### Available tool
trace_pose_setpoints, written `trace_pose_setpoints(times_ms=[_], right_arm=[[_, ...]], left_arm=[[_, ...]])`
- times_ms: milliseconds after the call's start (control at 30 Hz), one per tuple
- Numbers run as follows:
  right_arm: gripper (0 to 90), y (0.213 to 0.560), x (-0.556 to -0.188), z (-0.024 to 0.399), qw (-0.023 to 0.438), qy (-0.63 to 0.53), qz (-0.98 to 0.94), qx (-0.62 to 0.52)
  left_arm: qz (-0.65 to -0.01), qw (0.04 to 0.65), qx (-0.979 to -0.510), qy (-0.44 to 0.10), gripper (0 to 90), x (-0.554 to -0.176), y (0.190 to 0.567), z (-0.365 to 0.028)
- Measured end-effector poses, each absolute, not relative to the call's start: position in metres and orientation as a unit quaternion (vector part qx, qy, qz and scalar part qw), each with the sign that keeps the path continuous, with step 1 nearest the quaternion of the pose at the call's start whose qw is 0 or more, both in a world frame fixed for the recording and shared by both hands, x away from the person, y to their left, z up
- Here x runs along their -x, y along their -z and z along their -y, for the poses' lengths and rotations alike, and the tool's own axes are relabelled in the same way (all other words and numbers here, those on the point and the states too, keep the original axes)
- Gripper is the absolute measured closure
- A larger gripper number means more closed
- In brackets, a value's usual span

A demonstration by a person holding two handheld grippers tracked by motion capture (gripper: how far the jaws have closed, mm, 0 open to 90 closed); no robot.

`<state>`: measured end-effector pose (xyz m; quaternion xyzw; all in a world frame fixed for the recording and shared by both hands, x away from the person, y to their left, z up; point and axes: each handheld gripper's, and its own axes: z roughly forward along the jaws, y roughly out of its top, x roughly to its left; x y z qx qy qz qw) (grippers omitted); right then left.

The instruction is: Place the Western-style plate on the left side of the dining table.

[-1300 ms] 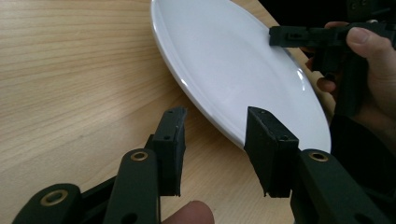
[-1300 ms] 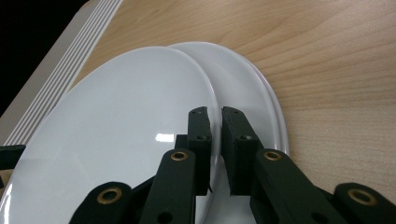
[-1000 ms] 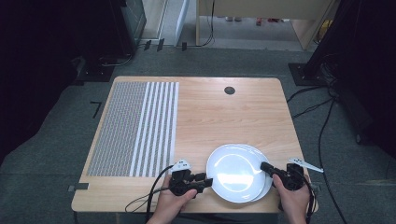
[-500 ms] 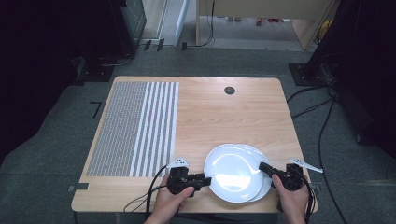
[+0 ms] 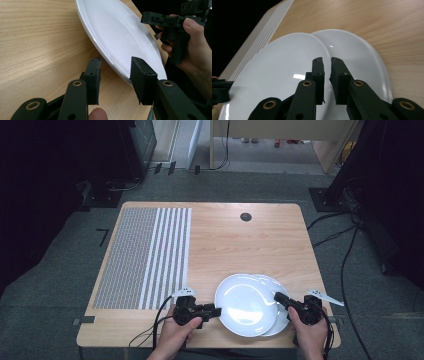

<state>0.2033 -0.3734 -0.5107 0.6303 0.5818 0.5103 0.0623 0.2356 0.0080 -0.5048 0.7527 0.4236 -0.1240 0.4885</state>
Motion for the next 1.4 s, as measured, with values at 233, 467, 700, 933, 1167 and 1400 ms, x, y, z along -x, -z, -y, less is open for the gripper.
trace_pose_setpoints(times_ms=[233,467,700,933,1167,1400], right_arm=[[81.5,0.518,-0.206,0.374,0.023,-0.506,-0.578,-0.640],[81.3,0.519,-0.207,0.371,0.009,-0.509,-0.573,-0.642],[89.7,0.519,-0.205,0.372,0.012,-0.514,-0.557,-0.652],[90.0,0.517,-0.205,0.364,0.001,-0.515,-0.556,-0.653],[80.6,0.517,-0.203,0.377,0.007,-0.523,-0.533,-0.665],[81.2,0.519,-0.204,0.377,-0.012,-0.520,-0.533,-0.667]], left_arm=[[-0.423,0.484,-0.758,0.114,61.3,-0.235,0.505,-0.008],[-0.424,0.481,-0.759,0.110,61.5,-0.235,0.505,-0.007],[-0.419,0.482,-0.762,0.109,62.9,-0.233,0.505,-0.003],[-0.421,0.479,-0.764,0.104,63.4,-0.231,0.506,0.000],[-0.431,0.471,-0.763,0.102,63.5,-0.233,0.510,-0.003],[-0.439,0.470,-0.759,0.103,63.3,-0.235,0.511,-0.005]])
